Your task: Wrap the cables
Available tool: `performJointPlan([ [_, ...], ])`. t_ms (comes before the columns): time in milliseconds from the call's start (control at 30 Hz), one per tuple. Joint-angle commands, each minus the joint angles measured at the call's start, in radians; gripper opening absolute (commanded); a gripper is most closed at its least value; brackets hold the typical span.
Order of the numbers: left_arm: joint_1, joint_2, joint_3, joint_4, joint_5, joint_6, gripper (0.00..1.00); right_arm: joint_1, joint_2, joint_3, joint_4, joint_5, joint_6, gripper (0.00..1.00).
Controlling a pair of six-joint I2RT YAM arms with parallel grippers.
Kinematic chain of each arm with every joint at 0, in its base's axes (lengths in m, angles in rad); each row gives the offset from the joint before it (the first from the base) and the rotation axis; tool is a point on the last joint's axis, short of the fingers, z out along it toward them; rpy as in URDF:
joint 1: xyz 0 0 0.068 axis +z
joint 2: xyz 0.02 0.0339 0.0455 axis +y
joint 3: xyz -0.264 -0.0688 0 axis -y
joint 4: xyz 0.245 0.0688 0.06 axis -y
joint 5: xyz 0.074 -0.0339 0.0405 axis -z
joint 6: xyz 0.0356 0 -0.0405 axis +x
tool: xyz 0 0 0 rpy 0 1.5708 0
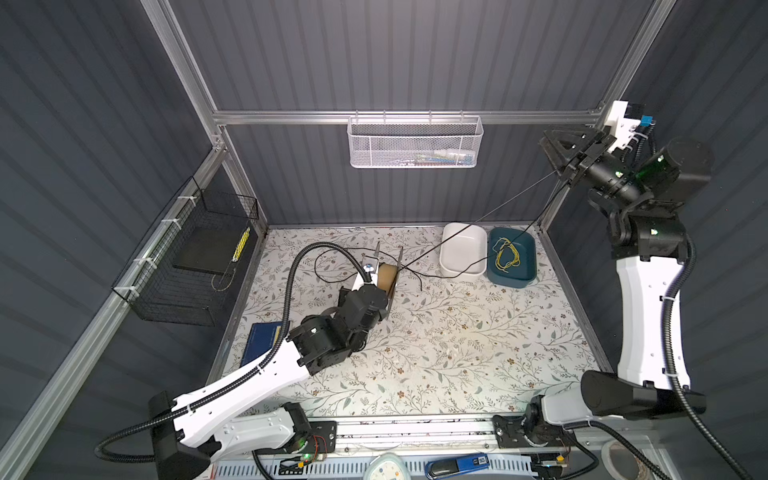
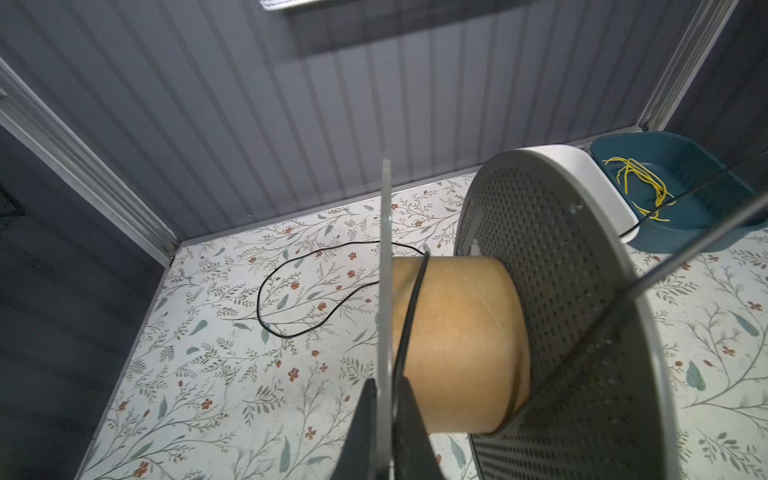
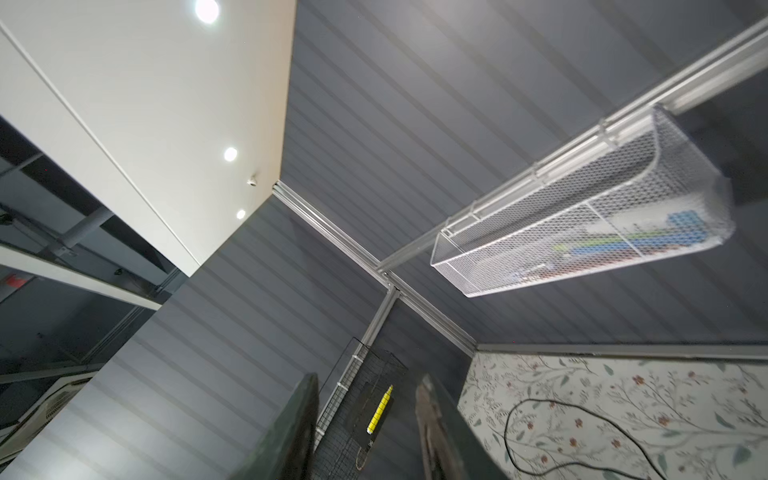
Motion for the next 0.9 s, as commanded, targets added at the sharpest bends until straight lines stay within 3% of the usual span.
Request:
performJointPlan([
  [0,0.041,0.035,-0.100,-0.315,-0.135,0.000,0.00,-0.091,0.000,0.073,0.108,0.136,-0.050,0.44],
  [100,0.041,0.039,-0.111,-0.293,-0.113,-0.002,0.00,-0.041,-0.079,-0.141,0.136,0.165,-0.089,0.44],
  [300,0.041,0.042,-0.076,-0.293,-0.121,0.047,0.00,0.115,-0.244,-0.544,0.109,0.285,-0.281,0.47],
  [467,0.041,0.034,-0.055,-0.305,-0.118,0.071,0.00,0.158,-0.314,-0.852,0.184,0.314,-0.288,0.47],
  [700,0.041,0.042,-0.043,-0.317,-0.088,0.087,0.00,0.230,-0.269,-0.999,0.205,0.314,-0.359,0.51],
  [867,0.042,0.041,-0.056,-0.347,-0.125,0.100,0.00,0.152,-0.309,-1.019,0.195,0.301,-0.375,0.52],
])
